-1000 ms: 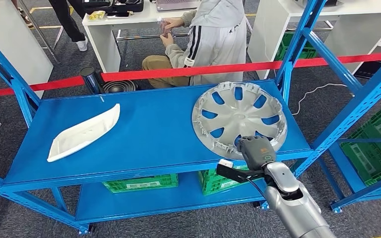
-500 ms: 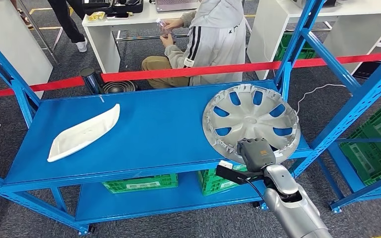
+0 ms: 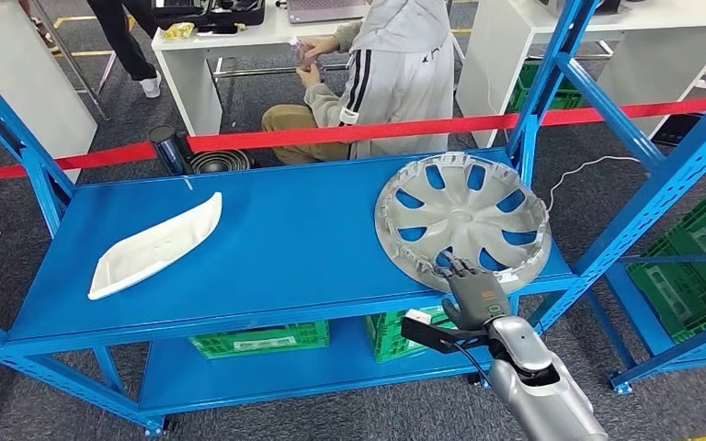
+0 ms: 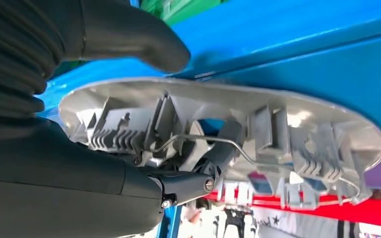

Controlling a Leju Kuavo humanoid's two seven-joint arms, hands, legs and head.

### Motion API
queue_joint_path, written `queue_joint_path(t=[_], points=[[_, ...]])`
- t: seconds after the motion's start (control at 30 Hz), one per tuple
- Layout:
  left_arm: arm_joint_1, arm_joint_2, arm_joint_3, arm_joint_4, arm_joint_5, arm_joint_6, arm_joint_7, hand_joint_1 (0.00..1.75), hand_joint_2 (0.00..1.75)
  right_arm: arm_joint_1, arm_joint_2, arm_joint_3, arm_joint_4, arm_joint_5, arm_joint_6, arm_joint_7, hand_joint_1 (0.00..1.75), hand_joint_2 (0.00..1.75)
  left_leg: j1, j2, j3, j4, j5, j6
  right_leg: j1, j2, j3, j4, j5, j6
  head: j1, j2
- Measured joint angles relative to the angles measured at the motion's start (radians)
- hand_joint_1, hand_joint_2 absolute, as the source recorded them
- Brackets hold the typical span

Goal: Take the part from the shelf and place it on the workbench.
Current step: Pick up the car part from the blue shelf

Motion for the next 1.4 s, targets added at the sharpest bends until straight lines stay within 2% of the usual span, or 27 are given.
queue_joint_path(t=[0.27, 0.67, 1.4], points=[[0.0, -0.001, 0.001, 0.001, 0.0, 0.0, 0.002, 0.0, 0.0, 0.017, 0.0, 0.001, -0.013, 0.003, -0.007, -0.011, 0.0, 1.75, 0.0, 0.0, 0.0, 0.0, 0.0, 0.0, 0.0, 0.0, 0.0, 0.0, 0.0, 0.0, 0.0, 0.0], [0.0, -0.004, 0.016, 0.001, 0.002, 0.0, 0.0, 0.0, 0.0, 0.08, 0.0, 0.015, -0.146, 0.029, 0.016, -0.003, 0.0, 1.75, 0.0, -0.001, -0.002, 0.0, -0.001, -0.001, 0.0, 0.0, -0.002, 0.0, -0.001, -0.001, 0.0, 0.0], [0.0, -0.006, 0.016, 0.001, 0.002, 0.0, 0.0, 0.0, 0.0, 0.089, 0.0, 0.015, -0.167, 0.027, -0.023, -0.011, 0.0, 1.75, 0.0, -0.001, -0.004, 0.0, -0.001, -0.001, 0.0, 0.0, -0.004, 0.0, -0.001, -0.002, 0.0, 0.0]])
